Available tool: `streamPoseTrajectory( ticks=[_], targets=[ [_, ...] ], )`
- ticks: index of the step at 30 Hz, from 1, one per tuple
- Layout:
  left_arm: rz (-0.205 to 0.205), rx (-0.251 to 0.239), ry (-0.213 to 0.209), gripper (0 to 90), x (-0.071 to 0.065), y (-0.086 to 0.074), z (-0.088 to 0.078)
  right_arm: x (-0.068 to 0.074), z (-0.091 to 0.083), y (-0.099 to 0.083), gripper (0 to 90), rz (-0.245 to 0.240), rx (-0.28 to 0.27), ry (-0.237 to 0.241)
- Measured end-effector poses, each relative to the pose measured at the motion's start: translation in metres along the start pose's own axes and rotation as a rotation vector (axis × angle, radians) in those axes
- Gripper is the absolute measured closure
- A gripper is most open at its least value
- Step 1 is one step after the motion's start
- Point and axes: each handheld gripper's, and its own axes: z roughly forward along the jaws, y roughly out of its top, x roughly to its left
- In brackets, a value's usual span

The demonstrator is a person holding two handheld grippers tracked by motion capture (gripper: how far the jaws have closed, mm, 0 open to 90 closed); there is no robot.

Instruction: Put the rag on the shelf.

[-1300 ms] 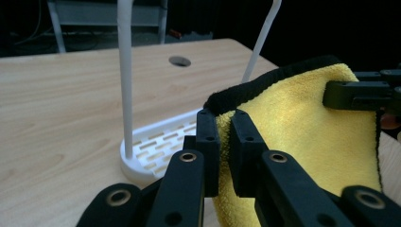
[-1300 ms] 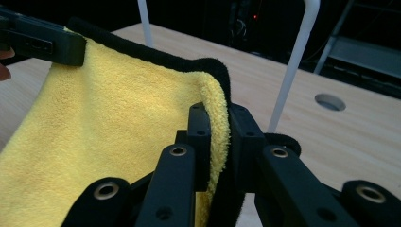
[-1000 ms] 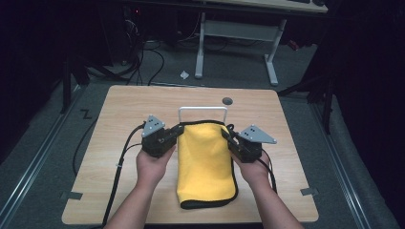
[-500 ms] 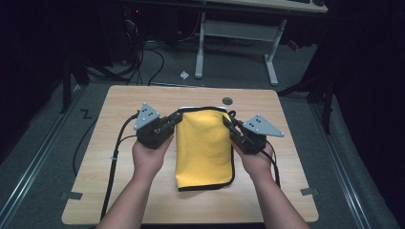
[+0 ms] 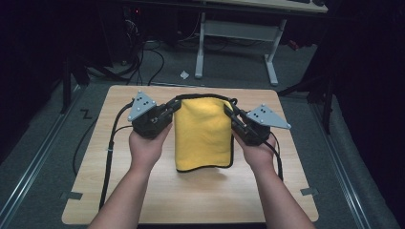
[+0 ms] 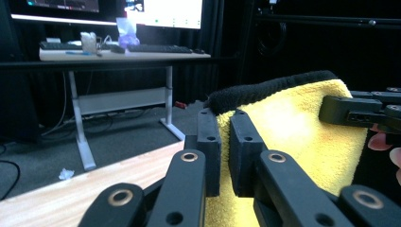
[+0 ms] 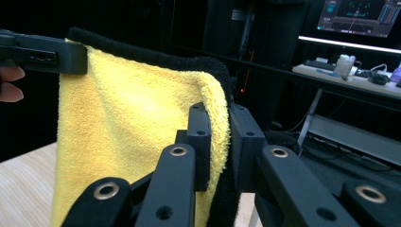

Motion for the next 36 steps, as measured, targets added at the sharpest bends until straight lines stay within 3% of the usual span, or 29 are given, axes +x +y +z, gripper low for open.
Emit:
streamPoseTrajectory(
  ticks=[8, 14, 19, 25, 36],
  targets=[
    [0.018, 0.004, 0.005, 84.3, 0.005, 0.002, 0.004, -0.003, 0.002, 0.004, 81.5, -0.010, 0.001, -0.005],
    [0.046, -0.006, 0.012, 84.3, 0.009, 0.020, 0.011, -0.009, 0.006, 0.018, 81.5, -0.020, -0.010, -0.013],
    [0.099, 0.004, 0.031, 84.3, 0.018, 0.036, 0.024, -0.018, 0.017, 0.033, 81.5, -0.021, -0.026, -0.022],
    [0.077, 0.023, 0.039, 84.3, 0.035, 0.039, 0.045, -0.032, 0.037, 0.032, 81.5, 0.013, -0.028, -0.024],
    [0.066, 0.048, 0.062, 84.2, 0.059, 0.040, 0.082, -0.056, 0.073, 0.031, 81.5, 0.000, -0.001, -0.045]
  ],
)
